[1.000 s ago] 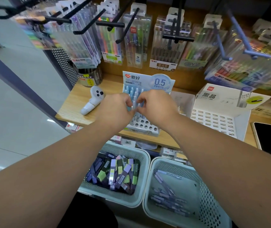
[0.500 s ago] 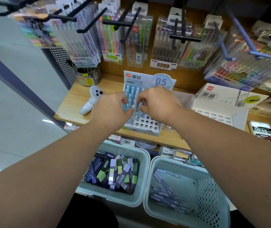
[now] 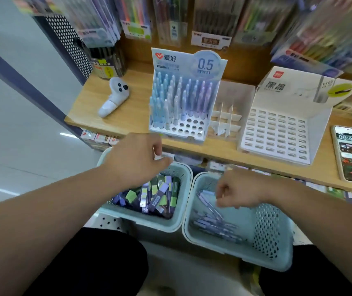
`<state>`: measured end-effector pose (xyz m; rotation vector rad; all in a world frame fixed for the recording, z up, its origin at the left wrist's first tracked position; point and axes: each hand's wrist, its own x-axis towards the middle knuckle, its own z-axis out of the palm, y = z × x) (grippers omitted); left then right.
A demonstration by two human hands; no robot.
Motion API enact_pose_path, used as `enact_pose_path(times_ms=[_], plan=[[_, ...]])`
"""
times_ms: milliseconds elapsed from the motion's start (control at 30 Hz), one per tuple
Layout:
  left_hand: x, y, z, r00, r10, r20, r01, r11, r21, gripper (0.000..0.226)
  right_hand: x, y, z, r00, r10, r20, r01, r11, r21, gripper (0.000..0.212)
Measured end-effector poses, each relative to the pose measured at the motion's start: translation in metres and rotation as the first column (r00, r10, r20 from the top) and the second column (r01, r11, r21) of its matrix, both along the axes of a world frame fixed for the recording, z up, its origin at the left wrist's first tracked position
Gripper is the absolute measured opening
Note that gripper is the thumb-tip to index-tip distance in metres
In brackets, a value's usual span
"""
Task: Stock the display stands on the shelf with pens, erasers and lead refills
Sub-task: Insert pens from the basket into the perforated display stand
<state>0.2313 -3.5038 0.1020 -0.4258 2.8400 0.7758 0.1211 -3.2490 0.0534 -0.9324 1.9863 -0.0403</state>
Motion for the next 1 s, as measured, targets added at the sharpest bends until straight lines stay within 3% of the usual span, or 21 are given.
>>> enact_pose_path(times_ms=[100, 200, 300, 367, 433, 567, 633, 733, 1000], plan=[[0.022, 0.003, -0.023, 0.980, -0.024, 0.198, 0.023, 1.000, 0.008, 0.029, 0.003, 0.011, -0.047, 0.987, 0.141, 0.073, -0.155, 0.961, 0.227, 0.051], [0.038, 0.003, -0.046, 0.954, -0.002, 0.301, -0.003, 1.000, 0.017, 0.032, 0.004, 0.019, -0.094, 0.984, 0.110, 0.138, -0.155, 0.912, 0.380, 0.084], [0.044, 0.009, -0.066, 0.936, -0.023, 0.351, 0.020, 1.000, 0.011, 0.033, 0.011, 0.030, -0.133, 0.987, 0.071, 0.145, -0.132, 0.872, 0.471, 0.094], [0.043, 0.019, -0.078, 0.936, -0.030, 0.352, 0.026, 1.000, 0.016, 0.030, 0.017, 0.032, -0.150, 0.991, 0.093, 0.101, -0.128, 0.889, 0.439, 0.086], [0.039, 0.034, -0.092, 0.946, -0.012, 0.323, 0.003, 1.000, 0.028, 0.028, 0.020, 0.034, -0.158, 0.982, 0.181, -0.048, -0.156, 0.932, 0.328, 0.073], [0.038, 0.073, -0.124, 0.944, 0.028, 0.328, -0.052, 0.996, 0.066, 0.044, 0.021, 0.043, -0.174, 0.934, 0.252, -0.252, -0.207, 0.959, 0.193, 0.072], [0.038, 0.089, -0.138, 0.930, 0.039, 0.364, -0.078, 0.992, 0.094, 0.050, 0.022, 0.050, -0.186, 0.945, 0.235, -0.227, -0.194, 0.963, 0.188, 0.085], [0.039, 0.098, -0.154, 0.921, 0.057, 0.386, -0.113, 0.986, 0.125, 0.040, 0.025, 0.058, -0.197, 0.968, 0.177, -0.180, -0.146, 0.974, 0.175, 0.101], [0.049, 0.097, -0.164, 0.925, 0.152, 0.349, -0.232, 0.952, 0.201, 0.036, 0.042, 0.053, -0.226, 0.984, 0.039, -0.174, -0.021, 0.995, 0.100, 0.105]])
